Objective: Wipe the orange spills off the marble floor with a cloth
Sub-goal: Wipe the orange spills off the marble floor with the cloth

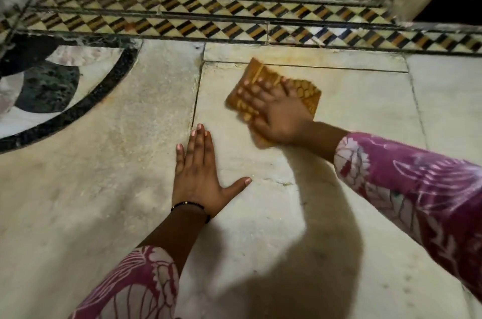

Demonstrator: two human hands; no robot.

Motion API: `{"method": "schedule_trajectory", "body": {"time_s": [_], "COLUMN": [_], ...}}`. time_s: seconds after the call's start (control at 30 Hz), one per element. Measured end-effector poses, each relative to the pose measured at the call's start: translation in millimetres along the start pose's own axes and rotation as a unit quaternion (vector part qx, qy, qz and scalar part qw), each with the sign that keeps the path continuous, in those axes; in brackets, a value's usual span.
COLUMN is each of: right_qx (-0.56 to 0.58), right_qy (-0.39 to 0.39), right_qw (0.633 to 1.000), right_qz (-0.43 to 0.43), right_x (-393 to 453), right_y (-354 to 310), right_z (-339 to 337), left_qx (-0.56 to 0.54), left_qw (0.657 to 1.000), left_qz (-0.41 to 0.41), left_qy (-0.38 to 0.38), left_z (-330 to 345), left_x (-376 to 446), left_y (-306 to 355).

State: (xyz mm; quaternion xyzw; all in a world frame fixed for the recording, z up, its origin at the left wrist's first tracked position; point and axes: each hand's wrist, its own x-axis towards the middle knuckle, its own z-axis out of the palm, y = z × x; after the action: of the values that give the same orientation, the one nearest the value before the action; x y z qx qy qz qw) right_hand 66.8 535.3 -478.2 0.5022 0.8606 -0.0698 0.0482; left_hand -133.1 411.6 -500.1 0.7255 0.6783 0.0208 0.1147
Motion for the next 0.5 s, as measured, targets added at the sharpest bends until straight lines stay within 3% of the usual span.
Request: {"method": "schedule_trajectory", "body": {"time_s": [0.07,0.13,0.27,0.37,0.43,0.5], "right_qx": [0.000,0.008,0.050,0.044,0.029,0.019], "right_qy": [-0.007,-0.009,0.008,0.023,0.035,0.042], "right_qw": [0.996,0.994,0.998,0.991,0.993,0.998], "right_qz": [-0.087,-0.109,0.034,0.123,0.111,0.044], "right_x": [-38,-77,-147,-183,-194,-188], "right_y": [-10,12,71,57,20,-16], "right_z": [8,16,22,26,31,35], "left_qx": [-0.003,-0.010,-0.003,-0.005,-0.005,-0.018], "left_qw": [1.000,1.000,1.000,1.000,1.000,1.000], "left_qz": [0.001,0.002,0.007,0.006,0.008,0.012], "left_qy": [0.002,0.007,0.007,0.005,0.004,0.009], "left_z": [1,1,0,0,1,0], "left_x": [0,0,1,2,1,1], "left_y": [-1,-2,-3,-4,-4,-5]}}
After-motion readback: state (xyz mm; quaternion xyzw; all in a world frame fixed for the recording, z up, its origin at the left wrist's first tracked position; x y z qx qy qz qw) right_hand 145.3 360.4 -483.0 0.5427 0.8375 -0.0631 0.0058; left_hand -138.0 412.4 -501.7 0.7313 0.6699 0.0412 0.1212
